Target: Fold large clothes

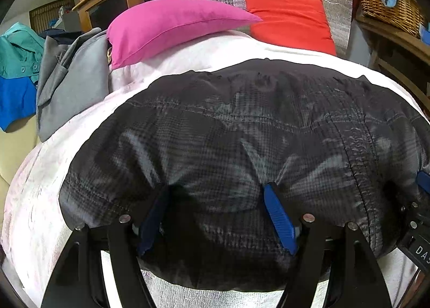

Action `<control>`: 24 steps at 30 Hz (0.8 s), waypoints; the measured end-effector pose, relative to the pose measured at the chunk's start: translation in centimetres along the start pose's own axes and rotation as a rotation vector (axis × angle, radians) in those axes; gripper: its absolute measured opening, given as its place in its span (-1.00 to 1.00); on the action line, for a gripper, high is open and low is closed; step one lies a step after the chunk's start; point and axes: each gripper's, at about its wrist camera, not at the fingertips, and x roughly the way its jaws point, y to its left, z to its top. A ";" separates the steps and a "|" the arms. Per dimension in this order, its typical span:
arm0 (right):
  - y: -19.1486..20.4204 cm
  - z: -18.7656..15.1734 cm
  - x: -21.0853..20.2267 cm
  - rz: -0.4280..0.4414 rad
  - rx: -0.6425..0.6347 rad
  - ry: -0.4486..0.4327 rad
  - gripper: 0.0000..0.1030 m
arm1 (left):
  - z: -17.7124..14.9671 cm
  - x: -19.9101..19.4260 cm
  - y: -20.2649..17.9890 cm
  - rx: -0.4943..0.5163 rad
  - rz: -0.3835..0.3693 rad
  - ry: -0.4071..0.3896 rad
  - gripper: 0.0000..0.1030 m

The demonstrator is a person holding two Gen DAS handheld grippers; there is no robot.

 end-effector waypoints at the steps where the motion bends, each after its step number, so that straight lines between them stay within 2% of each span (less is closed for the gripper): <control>1: 0.1 -0.1 0.0 0.000 -0.001 0.001 0.69 | 0.0 0.0 0.0 0.001 0.000 0.003 0.45; 4: 0.0 0.2 0.1 0.009 0.002 0.020 0.69 | 0.5 -0.1 0.1 0.008 -0.008 0.029 0.45; 6: -0.6 1.0 -0.4 0.041 0.014 0.051 0.68 | 1.2 -1.0 1.0 -0.017 -0.044 0.055 0.44; 7: -1.2 1.4 -1.1 0.050 0.032 0.044 0.66 | 1.4 -1.7 1.7 -0.041 -0.043 0.046 0.44; 10: -3.9 1.9 -4.3 -0.018 0.075 -0.075 0.69 | 1.4 -4.3 4.3 -0.101 0.001 -0.054 0.44; 11: -4.9 1.8 -4.8 -0.031 0.092 -0.086 0.69 | 1.2 -4.5 5.2 -0.116 0.024 -0.066 0.44; 13: -7.1 1.4 -4.3 -0.049 0.128 -0.057 0.69 | 0.7 -3.9 6.4 -0.137 0.041 -0.039 0.44; 15: -8.5 0.9 -3.2 -0.068 0.152 -0.016 0.69 | 0.0 -2.0 7.2 -0.145 0.069 0.033 0.44; 16: -9.4 0.4 -2.1 -0.080 0.162 0.027 0.69 | -0.3 -1.4 7.2 -0.140 0.076 0.043 0.46; 17: -9.9 0.2 -1.5 -0.083 0.163 0.038 0.70 | -0.6 -1.0 7.0 -0.120 0.093 0.038 0.55; 19: -10.2 -0.2 -1.0 -0.085 0.149 0.024 0.79 | -0.7 -0.8 6.5 -0.090 0.114 0.030 0.59; 24: -11.4 -0.5 0.3 -0.069 0.207 0.060 0.96 | -1.0 -0.1 6.5 -0.099 0.116 0.026 0.69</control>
